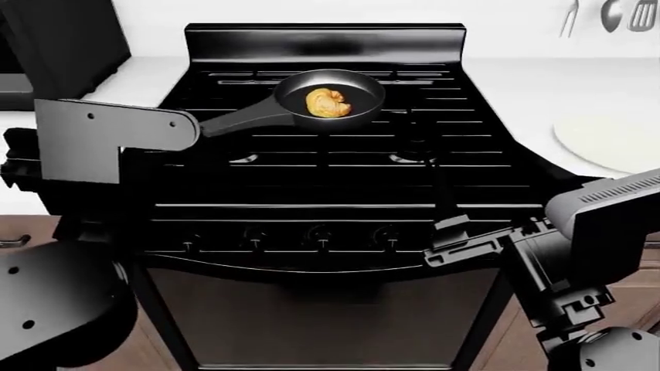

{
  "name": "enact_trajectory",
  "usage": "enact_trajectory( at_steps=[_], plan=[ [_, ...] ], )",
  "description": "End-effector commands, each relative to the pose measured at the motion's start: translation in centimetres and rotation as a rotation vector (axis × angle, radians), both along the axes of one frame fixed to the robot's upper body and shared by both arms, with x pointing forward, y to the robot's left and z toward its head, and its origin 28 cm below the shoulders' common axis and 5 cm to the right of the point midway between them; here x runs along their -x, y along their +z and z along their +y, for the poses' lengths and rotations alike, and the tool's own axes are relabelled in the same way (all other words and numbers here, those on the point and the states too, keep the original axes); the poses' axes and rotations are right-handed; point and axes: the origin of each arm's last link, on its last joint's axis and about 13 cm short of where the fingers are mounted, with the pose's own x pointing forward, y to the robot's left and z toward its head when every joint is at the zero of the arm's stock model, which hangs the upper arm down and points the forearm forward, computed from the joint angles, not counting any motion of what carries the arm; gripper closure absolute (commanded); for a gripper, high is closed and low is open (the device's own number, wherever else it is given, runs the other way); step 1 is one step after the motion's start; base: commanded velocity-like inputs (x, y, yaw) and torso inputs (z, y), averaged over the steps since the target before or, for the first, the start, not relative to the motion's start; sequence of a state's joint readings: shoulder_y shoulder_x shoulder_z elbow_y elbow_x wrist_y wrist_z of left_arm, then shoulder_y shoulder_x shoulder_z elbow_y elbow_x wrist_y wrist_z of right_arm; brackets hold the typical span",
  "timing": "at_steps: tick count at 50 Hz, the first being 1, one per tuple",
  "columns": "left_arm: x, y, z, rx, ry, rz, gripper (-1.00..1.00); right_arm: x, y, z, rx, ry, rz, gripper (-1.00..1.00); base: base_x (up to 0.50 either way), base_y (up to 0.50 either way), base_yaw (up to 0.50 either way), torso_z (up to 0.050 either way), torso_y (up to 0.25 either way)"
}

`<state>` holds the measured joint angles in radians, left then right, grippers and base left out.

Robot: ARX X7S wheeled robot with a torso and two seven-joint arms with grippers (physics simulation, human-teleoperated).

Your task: Pick the croissant and place it on the pan. Then turn on the stove to warm the croissant.

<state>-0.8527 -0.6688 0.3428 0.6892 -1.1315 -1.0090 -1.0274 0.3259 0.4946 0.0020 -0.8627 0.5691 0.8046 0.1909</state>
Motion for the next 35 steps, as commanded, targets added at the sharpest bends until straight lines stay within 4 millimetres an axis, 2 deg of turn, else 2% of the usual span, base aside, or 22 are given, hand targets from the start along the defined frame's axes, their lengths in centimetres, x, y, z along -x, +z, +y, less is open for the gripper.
enact_trajectory(
  at_steps=[1,3,6,11,14,19,23,35],
  plan=[
    [-0.57,-1.16,0.25,-0.173,0.042,-0.079,-1.0,-0.08,-0.07,0.05,-0.004,0.0,0.001,-1.0,0.0,0.0,0.0,0.0,0.0],
    [-0.35,-1.53,0.08,-0.071,-0.064,-0.01,-1.0,-0.08,-0.08,0.09,-0.002,0.002,0.001,-1.0,0.0,0.0,0.0,0.0,0.0],
    [0.3,-1.74,-0.09,-0.004,-0.154,-0.028,-1.0,-0.03,-0.07,0.14,-0.002,0.006,0.001,-1.0,0.0,0.0,0.0,0.0,0.0],
    [-0.1,-2.01,-0.1,0.093,-0.163,-0.036,-1.0,0.19,0.04,0.12,-0.001,0.007,-0.002,-1.0,0.0,0.0,0.0,0.0,0.0],
    [0.12,-1.94,-0.16,0.046,-0.171,-0.075,-1.0,0.25,0.06,0.14,0.0,0.008,-0.004,-1.0,0.0,0.0,0.0,0.0,0.0],
    [0.11,-1.94,-0.03,0.11,-0.168,-0.079,-1.0,0.29,0.05,0.2,-0.002,0.012,-0.005,-1.0,0.0,0.0,0.0,0.0,0.0],
    [-0.06,-2.04,0.08,0.099,-0.148,-0.064,-1.0,0.24,0.03,0.16,-0.002,0.01,-0.003,-1.0,0.0,0.0,0.0,0.0,0.0],
    [0.36,-2.08,-0.03,0.044,-0.134,-0.084,-1.0,0.31,0.09,0.28,-0.004,0.013,-0.005,-1.0,0.0,0.0,0.0,-0.05,0.041]
  ],
)
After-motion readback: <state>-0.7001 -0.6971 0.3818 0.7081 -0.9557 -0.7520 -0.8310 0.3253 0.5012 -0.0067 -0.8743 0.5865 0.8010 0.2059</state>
